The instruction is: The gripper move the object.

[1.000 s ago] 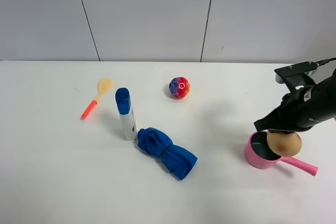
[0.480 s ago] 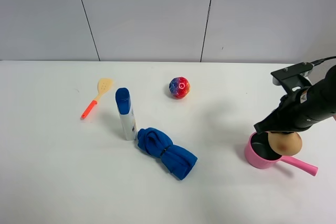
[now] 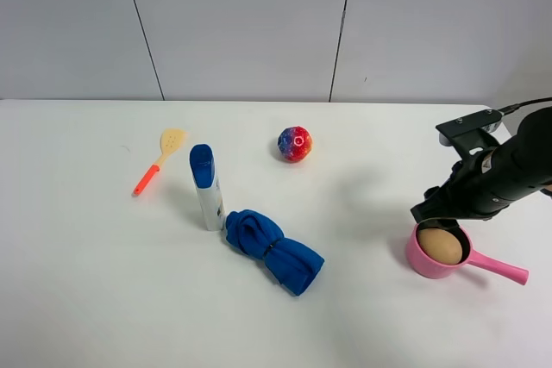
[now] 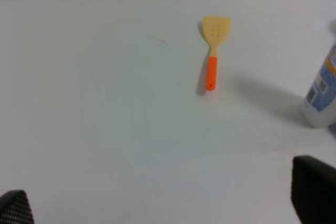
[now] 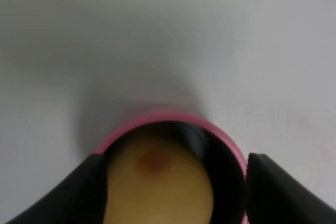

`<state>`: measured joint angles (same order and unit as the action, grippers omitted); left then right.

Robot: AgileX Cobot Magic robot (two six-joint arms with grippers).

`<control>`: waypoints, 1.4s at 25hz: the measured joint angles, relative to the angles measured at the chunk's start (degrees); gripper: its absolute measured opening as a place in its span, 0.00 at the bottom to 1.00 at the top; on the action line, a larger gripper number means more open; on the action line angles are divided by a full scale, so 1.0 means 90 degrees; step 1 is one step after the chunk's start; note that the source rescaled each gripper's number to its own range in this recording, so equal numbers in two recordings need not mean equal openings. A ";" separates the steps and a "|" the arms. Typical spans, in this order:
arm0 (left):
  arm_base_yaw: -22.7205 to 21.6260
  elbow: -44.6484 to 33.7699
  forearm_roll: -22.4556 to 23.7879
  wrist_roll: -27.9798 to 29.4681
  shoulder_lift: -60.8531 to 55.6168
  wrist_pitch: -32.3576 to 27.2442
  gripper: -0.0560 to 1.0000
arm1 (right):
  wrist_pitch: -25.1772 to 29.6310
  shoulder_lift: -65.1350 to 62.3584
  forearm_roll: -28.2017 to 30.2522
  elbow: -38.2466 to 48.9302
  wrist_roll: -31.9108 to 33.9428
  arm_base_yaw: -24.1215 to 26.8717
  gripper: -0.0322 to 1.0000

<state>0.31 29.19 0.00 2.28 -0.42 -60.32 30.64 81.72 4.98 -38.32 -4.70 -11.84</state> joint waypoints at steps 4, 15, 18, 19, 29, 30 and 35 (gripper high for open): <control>0.0000 0.0000 0.0000 0.0000 0.0000 0.0000 1.00 | -0.0016 0.0000 0.0000 0.0000 0.0055 0.0000 0.62; 0.0000 0.0000 0.0040 0.0000 0.0000 0.0000 1.00 | -0.0101 -0.0773 0.0000 -0.0503 0.0881 0.0000 0.86; 0.0000 0.0000 0.0040 0.0000 0.0000 0.0000 1.00 | 0.0257 -0.1038 -0.0006 -0.0951 0.1004 0.0000 0.86; 0.0000 0.0000 0.0040 0.0000 0.0000 0.0000 1.00 | 0.0373 -0.1128 -0.0013 -0.1070 0.1030 0.0000 0.86; 0.0000 0.0000 0.0040 0.0000 0.0000 0.0000 1.00 | 0.0345 -0.3541 0.0070 -0.1660 0.1210 0.0265 0.86; 0.0000 0.0000 0.0040 0.0000 0.0000 0.0000 1.00 | 0.0392 -0.3962 0.0133 -0.1665 0.1231 0.0420 0.86; 0.0000 0.0000 0.0040 0.0000 0.0000 0.0000 1.00 | 0.1252 -0.5992 0.0562 -0.1665 0.1241 0.1352 0.86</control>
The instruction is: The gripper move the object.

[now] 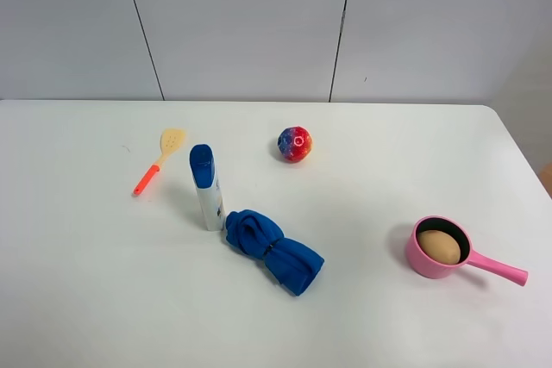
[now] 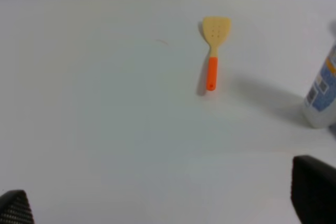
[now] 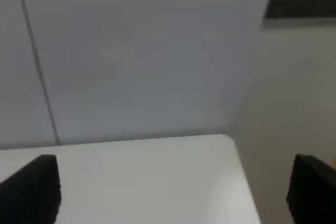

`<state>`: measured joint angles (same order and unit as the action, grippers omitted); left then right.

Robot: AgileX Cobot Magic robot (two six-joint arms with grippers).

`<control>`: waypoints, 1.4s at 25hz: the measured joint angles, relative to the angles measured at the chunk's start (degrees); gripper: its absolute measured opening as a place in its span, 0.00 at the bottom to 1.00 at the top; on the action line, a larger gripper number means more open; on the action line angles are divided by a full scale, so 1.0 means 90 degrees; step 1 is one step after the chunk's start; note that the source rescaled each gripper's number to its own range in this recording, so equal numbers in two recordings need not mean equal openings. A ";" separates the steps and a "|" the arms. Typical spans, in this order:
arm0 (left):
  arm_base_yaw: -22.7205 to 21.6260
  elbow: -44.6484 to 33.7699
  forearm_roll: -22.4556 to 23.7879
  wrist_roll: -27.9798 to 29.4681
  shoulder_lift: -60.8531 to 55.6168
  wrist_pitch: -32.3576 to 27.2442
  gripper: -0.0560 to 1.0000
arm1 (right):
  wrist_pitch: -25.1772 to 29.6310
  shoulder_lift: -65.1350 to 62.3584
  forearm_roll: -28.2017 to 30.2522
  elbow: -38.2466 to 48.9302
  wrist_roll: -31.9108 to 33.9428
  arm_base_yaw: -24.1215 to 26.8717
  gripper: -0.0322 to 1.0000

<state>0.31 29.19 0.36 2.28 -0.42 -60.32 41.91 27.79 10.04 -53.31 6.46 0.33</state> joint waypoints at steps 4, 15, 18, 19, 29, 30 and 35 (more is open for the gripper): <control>0.0000 0.0000 0.0000 0.0000 0.0000 0.0000 1.00 | 0.0855 -0.1393 -0.0036 -0.0001 -0.0036 0.0209 0.86; 0.0000 0.0000 0.0000 0.0000 0.0000 0.0000 1.00 | 0.2459 -0.3110 -0.0638 0.2017 -0.0203 0.0208 0.85; 0.0000 0.0000 0.0000 0.0000 0.0000 0.0000 1.00 | 0.2449 -0.3110 -0.0697 0.2506 -0.0209 0.0208 0.85; 0.0000 0.0000 0.0000 0.0000 0.0000 0.0000 1.00 | 0.2420 -0.3110 -0.0739 0.2604 -0.0210 0.0208 0.85; 0.0000 0.0000 0.0000 0.0000 0.0000 0.0000 1.00 | 0.2109 -0.3110 -0.0901 0.2769 -0.0373 0.0208 0.85; 0.0000 0.0000 0.0000 0.0000 0.0000 0.0000 1.00 | 0.2109 -0.3110 -0.0901 0.2769 -0.0373 0.0208 0.85; 0.0000 0.0000 0.0000 0.0000 0.0000 0.0000 1.00 | 0.2109 -0.3110 -0.0901 0.2769 -0.0373 0.0208 0.85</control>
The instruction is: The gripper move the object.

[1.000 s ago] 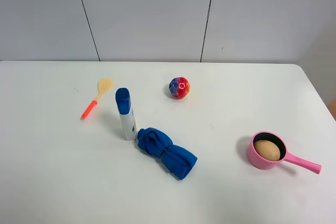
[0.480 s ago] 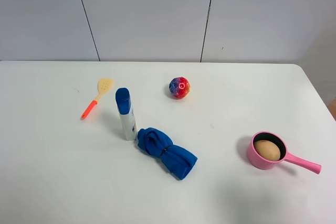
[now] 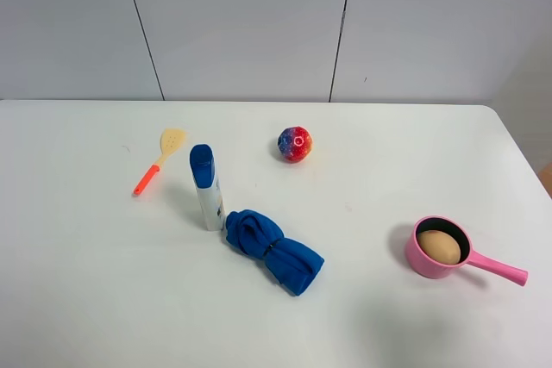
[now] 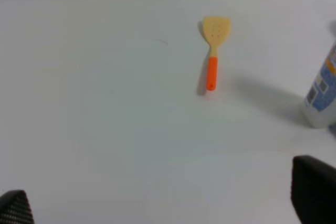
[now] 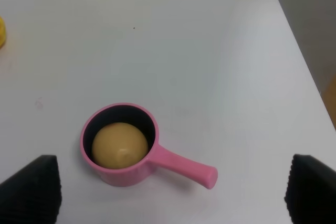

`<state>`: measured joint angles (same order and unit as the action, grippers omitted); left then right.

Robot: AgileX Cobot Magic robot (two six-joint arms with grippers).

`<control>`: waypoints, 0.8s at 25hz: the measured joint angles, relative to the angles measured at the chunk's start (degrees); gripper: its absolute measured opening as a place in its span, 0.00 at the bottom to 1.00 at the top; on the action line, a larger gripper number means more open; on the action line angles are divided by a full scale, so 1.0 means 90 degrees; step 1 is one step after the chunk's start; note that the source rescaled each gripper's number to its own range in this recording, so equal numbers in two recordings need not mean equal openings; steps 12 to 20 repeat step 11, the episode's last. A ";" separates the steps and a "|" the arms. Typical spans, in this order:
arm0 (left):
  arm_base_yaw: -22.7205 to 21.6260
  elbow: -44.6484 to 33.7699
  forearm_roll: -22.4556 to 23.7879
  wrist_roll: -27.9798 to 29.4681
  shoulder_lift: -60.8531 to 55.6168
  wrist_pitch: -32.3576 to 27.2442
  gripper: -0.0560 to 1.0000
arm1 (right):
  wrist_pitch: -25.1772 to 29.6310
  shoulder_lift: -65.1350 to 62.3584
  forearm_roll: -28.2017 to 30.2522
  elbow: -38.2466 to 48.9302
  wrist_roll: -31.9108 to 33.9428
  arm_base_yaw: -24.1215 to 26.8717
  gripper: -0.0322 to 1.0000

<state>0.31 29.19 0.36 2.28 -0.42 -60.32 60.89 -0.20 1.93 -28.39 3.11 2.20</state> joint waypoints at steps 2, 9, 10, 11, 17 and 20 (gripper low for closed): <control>0.0000 0.0000 0.0000 0.0000 0.0000 0.0000 1.00 | 0.0000 0.0000 0.0000 0.0000 -0.0003 0.0000 0.85; 0.0000 0.0000 0.0000 0.0000 0.0000 0.0000 1.00 | 0.0000 0.0000 0.0000 0.0000 -0.0003 0.0000 0.85; 0.0000 0.0000 0.0000 0.0000 0.0000 0.0000 1.00 | 0.0000 0.0000 0.0000 0.0000 -0.0003 0.0000 0.85; 0.0000 0.0000 0.0000 0.0000 0.0000 0.0000 1.00 | 0.0000 0.0000 0.0000 0.0000 -0.0003 0.0000 0.85; 0.0000 0.0000 0.0000 0.0000 0.0000 0.0000 1.00 | 0.0000 0.0000 0.0000 0.0000 -0.0003 0.0000 0.85; 0.0000 0.0000 0.0000 0.0000 0.0000 0.0000 1.00 | 0.0000 0.0000 0.0000 0.0000 -0.0003 0.0000 0.85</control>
